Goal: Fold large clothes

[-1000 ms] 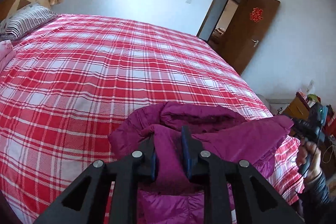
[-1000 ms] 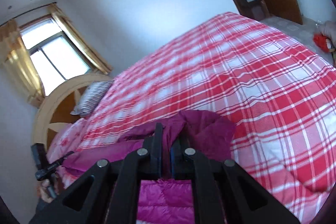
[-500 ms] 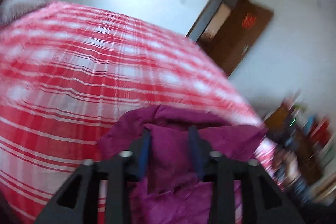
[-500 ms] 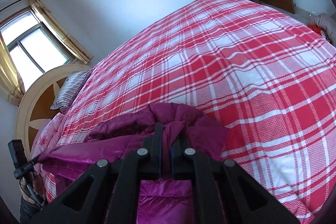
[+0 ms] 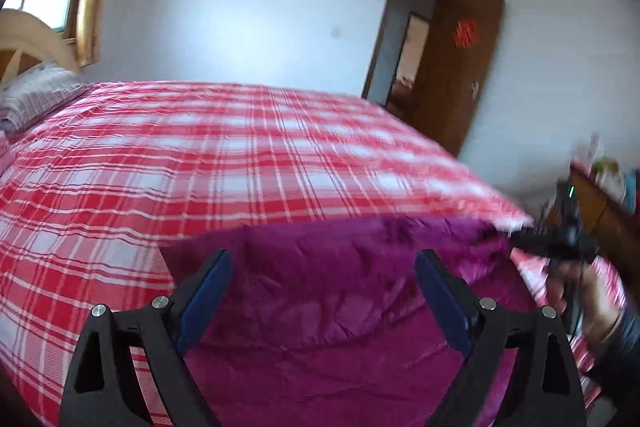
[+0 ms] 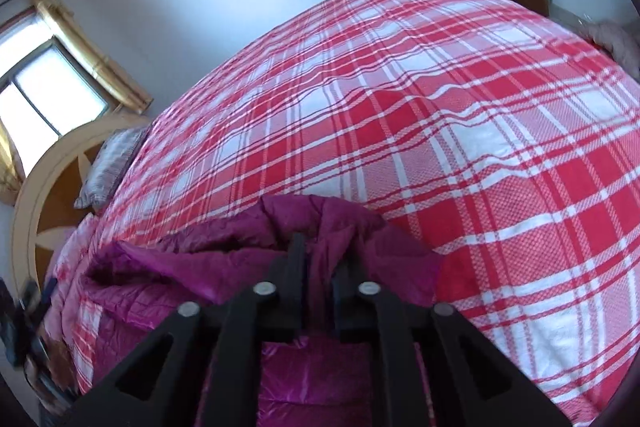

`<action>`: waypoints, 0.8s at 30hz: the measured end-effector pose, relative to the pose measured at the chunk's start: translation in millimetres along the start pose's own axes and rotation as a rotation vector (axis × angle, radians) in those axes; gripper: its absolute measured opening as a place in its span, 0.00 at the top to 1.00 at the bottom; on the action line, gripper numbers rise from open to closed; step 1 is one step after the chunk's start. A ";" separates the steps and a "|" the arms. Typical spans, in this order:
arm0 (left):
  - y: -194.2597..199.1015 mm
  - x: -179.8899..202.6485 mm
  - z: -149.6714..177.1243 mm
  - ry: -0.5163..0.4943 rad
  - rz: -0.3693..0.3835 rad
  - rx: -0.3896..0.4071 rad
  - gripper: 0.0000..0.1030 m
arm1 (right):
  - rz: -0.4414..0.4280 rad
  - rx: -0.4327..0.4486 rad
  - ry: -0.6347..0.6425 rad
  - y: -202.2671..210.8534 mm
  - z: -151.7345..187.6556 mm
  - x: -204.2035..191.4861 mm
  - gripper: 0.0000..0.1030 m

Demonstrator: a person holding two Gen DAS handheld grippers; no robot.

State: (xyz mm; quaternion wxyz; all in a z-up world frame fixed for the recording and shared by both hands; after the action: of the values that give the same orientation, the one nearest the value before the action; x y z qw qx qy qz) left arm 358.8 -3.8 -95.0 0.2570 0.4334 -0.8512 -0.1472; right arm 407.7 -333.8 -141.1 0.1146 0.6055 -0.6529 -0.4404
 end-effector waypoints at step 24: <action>-94.9 -50.7 52.5 0.090 -0.235 -0.156 0.10 | 0.188 0.076 0.422 -60.3 44.5 -97.9 0.30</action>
State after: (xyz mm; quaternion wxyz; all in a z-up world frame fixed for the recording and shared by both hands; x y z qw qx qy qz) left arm 417.0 -16.2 -198.9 0.3087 0.5149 -0.7682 -0.2223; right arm 442.5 -219.7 -172.7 0.2660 0.6244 -0.6844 -0.2664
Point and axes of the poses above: each gripper's, at about its wrist camera, not at the fingertips, and y roughly against the way its jaws point, x to its right, z to its underside, the point moved 7 cm from there along -y, roughly the way its jaws point, and after that the axes turned 12 degrees about z, right-handed, at the moved point
